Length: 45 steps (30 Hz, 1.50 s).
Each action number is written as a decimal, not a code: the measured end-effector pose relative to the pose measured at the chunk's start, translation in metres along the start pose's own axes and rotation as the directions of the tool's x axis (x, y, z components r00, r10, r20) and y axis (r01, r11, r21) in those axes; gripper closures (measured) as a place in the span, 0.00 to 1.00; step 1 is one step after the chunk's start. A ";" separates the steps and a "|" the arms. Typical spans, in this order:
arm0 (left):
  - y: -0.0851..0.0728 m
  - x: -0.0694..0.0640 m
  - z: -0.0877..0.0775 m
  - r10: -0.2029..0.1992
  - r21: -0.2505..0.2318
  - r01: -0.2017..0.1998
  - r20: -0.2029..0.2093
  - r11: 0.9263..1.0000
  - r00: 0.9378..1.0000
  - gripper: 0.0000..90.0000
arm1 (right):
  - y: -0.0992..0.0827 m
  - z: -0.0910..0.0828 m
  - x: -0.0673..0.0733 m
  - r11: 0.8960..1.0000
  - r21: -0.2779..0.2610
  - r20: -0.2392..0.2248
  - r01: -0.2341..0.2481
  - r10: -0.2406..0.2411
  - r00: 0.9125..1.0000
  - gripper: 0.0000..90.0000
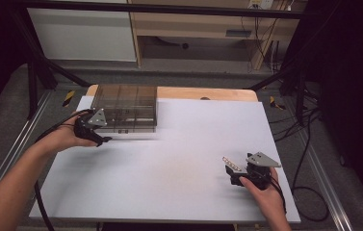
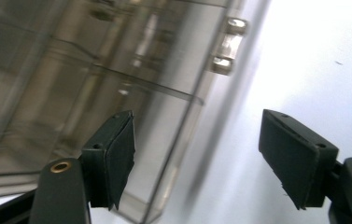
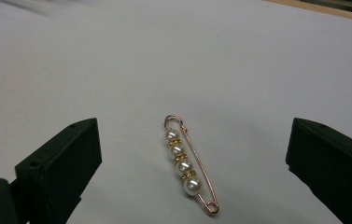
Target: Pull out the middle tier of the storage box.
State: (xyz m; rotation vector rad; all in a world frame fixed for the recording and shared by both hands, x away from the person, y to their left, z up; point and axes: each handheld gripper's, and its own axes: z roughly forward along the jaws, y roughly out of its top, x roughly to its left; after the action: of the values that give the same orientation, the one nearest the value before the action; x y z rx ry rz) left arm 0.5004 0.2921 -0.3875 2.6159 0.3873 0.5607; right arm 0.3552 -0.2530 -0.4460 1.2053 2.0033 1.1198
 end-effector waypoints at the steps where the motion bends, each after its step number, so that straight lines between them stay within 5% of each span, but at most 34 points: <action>1: 0.000 0.002 0.001 -0.005 0.008 0.005 0.001 1.000 1.000 0.31 | 0.000 0.000 0.000 1.000 0.001 0.001 0.000 0.000 1.000 0.04; 9: -0.002 0.015 0.003 -0.018 0.012 0.018 0.016 1.000 1.000 0.51 | -0.001 0.001 -0.002 1.000 0.006 0.002 -0.001 0.001 1.000 0.04; 17: 0.000 0.018 0.002 0.018 -0.001 -0.018 0.042 1.000 0.999 0.67 | -0.001 0.000 0.000 1.000 0.007 0.002 0.000 0.000 1.000 0.04; 45: 0.005 0.019 0.010 0.037 0.036 -0.041 0.089 0.999 0.995 0.76 | -0.001 0.001 0.000 1.000 0.013 0.000 0.007 -0.007 1.000 0.04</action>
State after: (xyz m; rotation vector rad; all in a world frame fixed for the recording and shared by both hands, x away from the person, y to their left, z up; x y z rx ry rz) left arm 0.5227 0.2909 -0.3872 2.6791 0.3225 0.4529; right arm 0.3552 -0.2531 -0.4476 1.2043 2.0160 1.1051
